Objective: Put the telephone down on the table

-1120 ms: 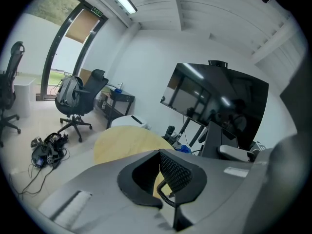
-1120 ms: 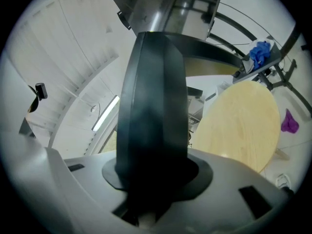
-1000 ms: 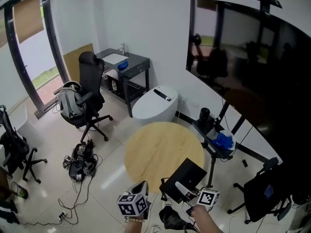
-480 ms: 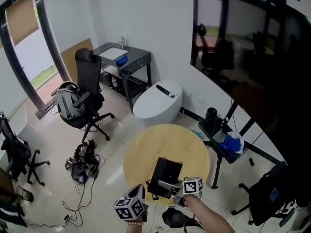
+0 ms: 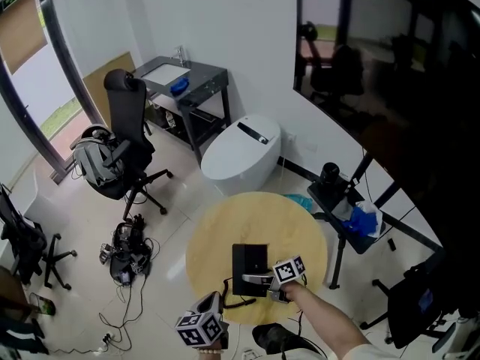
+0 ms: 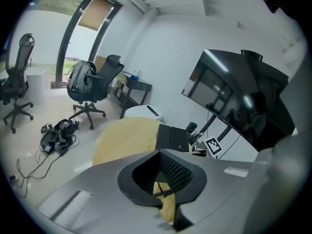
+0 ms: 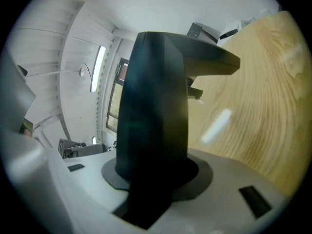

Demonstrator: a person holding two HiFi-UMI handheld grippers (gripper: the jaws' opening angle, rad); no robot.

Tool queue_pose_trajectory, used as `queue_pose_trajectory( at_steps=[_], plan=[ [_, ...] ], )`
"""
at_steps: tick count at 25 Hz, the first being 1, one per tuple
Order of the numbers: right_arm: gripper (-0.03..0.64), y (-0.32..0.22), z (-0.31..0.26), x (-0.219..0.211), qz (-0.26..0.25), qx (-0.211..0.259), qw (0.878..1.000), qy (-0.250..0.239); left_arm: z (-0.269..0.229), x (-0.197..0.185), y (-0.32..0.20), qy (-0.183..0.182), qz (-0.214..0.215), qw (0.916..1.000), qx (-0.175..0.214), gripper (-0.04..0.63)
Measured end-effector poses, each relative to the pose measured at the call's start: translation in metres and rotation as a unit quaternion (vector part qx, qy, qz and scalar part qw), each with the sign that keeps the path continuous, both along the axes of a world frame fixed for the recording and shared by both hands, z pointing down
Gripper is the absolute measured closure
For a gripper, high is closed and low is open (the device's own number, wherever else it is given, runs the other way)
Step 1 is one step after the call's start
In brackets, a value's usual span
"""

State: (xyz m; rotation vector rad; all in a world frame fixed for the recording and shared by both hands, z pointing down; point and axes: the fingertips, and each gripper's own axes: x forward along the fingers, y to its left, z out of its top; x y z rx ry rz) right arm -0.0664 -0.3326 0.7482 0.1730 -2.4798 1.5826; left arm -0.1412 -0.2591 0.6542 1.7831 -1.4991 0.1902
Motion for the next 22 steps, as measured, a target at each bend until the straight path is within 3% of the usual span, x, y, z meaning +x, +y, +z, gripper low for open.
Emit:
queue_pose_trajectory(
  at_steps=[9, 22],
  plan=[
    [0.448, -0.011, 0.037, 0.015, -0.041, 0.012, 0.998, 0.042, 0.018, 0.010, -0.010, 0.000, 0.007, 0.9997, -0.023, 0.609],
    [0.448, -0.009, 0.059, 0.020, -0.079, -0.001, 0.996, 0.034, 0.026, 0.012, -0.019, -0.006, 0.007, 0.9993, -0.037, 0.609]
  ],
)
